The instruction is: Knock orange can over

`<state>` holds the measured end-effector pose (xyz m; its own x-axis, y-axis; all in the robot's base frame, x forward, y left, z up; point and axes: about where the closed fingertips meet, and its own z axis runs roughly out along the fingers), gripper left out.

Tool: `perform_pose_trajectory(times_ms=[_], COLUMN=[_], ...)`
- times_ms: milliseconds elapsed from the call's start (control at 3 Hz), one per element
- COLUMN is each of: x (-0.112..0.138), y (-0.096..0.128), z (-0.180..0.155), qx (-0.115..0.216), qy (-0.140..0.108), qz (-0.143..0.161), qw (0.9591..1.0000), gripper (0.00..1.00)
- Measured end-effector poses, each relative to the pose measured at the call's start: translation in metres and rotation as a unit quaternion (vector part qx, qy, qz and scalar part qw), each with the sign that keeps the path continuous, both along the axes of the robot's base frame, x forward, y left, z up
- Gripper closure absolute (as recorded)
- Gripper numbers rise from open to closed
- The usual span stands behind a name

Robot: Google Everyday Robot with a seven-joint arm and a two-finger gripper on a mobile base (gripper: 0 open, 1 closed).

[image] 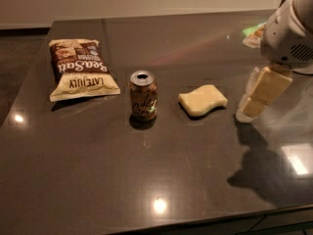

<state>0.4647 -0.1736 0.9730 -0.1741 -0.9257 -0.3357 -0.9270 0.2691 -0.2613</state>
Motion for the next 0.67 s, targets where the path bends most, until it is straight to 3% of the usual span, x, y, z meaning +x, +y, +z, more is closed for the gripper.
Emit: perform_pose_trajectory(times_ms=[667], x=[0.042], y=[0.081], z=[-0.015], qx=[0.092], qy=[-0.026], qz=[0.022], qw=[0.9952], gripper=[0.00])
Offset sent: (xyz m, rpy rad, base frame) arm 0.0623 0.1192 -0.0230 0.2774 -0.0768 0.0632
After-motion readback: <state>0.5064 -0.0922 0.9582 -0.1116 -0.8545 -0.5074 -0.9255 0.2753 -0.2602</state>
